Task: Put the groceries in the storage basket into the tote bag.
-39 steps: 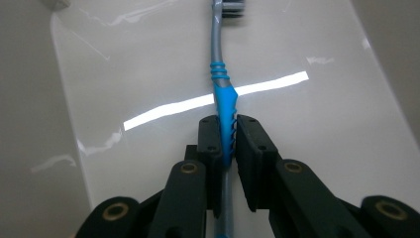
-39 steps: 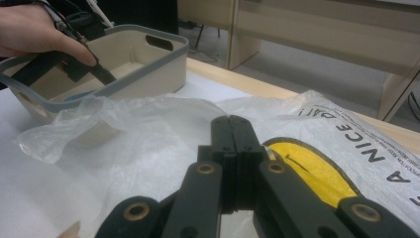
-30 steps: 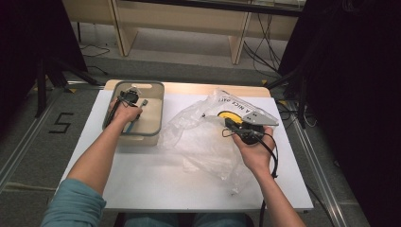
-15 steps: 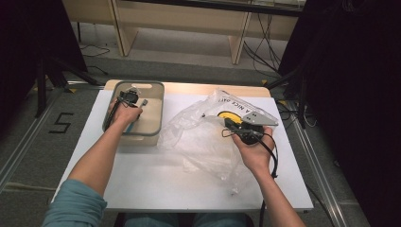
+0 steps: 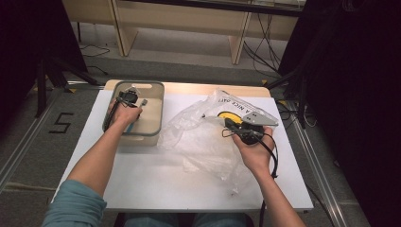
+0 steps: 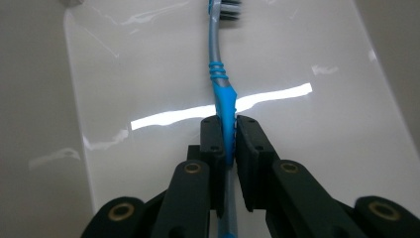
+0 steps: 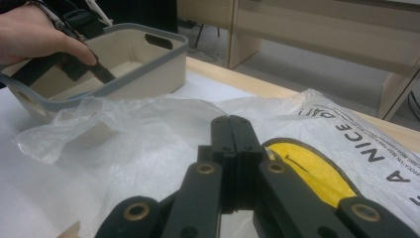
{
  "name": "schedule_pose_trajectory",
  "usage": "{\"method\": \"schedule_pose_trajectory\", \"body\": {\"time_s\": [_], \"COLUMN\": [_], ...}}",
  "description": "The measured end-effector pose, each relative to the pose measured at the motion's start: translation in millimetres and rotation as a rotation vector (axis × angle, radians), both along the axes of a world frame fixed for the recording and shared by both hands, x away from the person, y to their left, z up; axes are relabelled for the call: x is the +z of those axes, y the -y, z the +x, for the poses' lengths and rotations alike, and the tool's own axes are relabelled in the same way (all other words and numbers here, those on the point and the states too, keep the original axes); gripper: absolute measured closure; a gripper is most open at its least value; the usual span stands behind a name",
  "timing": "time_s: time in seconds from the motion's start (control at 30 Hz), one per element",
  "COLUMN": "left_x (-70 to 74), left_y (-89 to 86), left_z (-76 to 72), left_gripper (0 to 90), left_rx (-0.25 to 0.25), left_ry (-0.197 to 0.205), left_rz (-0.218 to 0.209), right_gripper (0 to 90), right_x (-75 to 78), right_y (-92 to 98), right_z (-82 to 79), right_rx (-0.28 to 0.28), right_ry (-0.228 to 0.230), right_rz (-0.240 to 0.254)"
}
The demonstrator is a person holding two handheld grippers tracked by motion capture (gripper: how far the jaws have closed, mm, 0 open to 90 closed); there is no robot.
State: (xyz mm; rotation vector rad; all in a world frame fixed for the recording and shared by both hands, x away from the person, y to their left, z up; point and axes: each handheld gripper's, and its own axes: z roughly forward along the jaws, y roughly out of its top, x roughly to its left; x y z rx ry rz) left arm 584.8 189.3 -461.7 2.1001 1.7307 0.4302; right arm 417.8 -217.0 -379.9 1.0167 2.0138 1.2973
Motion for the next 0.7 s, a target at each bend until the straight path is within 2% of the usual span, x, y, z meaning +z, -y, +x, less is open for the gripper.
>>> {"method": "schedule_pose_trajectory", "body": {"time_s": [0.17, 0.7], "left_x": [0.7, 1.6], "left_y": [-0.5, -0.2], "left_z": [-0.5, -0.8], "left_gripper": [82.3, 82.3], "left_rx": [0.002, -0.002], "left_ry": [0.013, 0.016], "left_rz": [-0.008, -0.008], "right_gripper": [90.0, 90.0], "right_x": [0.1, 0.0], "right_y": [0.1, -0.2], "right_z": [-0.1, 0.0], "right_rx": [-0.001, 0.0], "right_ry": [-0.001, 0.0], "right_rz": [0.001, 0.0]}}
